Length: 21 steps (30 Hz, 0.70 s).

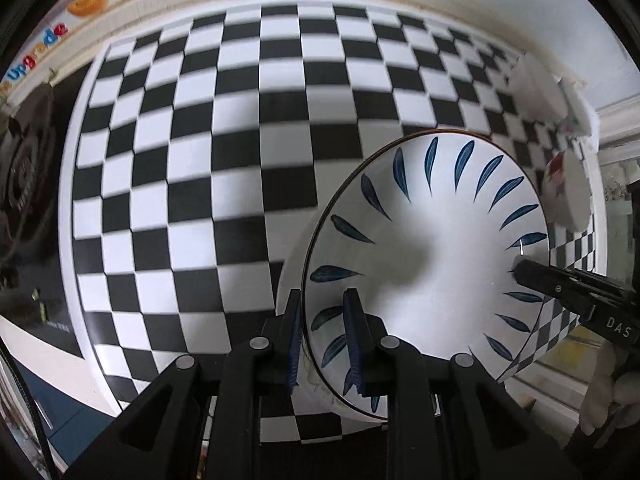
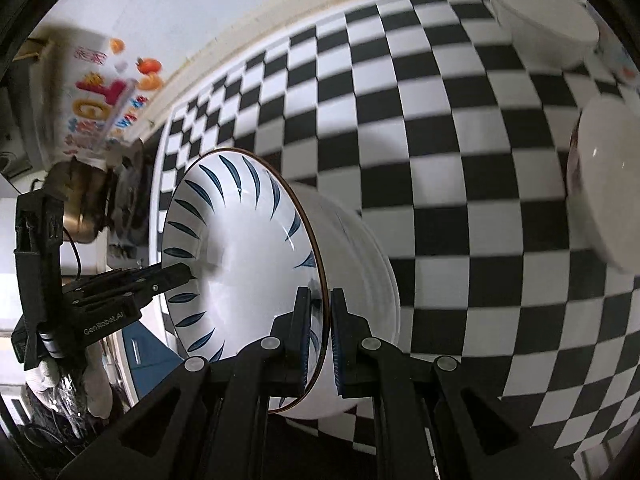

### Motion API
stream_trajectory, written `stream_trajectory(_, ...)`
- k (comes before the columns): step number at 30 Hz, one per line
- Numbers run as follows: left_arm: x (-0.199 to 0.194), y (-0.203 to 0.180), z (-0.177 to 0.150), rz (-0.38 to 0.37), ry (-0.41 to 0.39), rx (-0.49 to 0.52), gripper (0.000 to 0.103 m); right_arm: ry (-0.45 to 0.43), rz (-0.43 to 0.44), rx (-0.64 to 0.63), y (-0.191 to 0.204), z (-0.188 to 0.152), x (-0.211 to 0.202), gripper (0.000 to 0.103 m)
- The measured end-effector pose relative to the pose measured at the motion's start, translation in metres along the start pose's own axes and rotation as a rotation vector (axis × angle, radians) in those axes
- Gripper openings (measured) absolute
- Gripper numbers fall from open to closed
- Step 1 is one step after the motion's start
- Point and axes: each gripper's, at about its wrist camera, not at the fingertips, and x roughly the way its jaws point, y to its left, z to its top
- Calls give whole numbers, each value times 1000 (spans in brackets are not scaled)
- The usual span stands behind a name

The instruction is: Organize plates and bowls

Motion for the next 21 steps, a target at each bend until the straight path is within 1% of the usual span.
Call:
stream_trajectory(8, 19, -5, -8, 17, 40, -9, 17, 65, -27, 2, -15, -15, 25, 11)
stream_trajectory(13, 29, -5, -8, 41, 62, 3, 17, 87, -34, 3, -15, -14, 32, 11)
stream_trajectory(21, 35, -8, -8, 51, 76, 11, 17, 110, -57, 4, -16, -11, 39, 11)
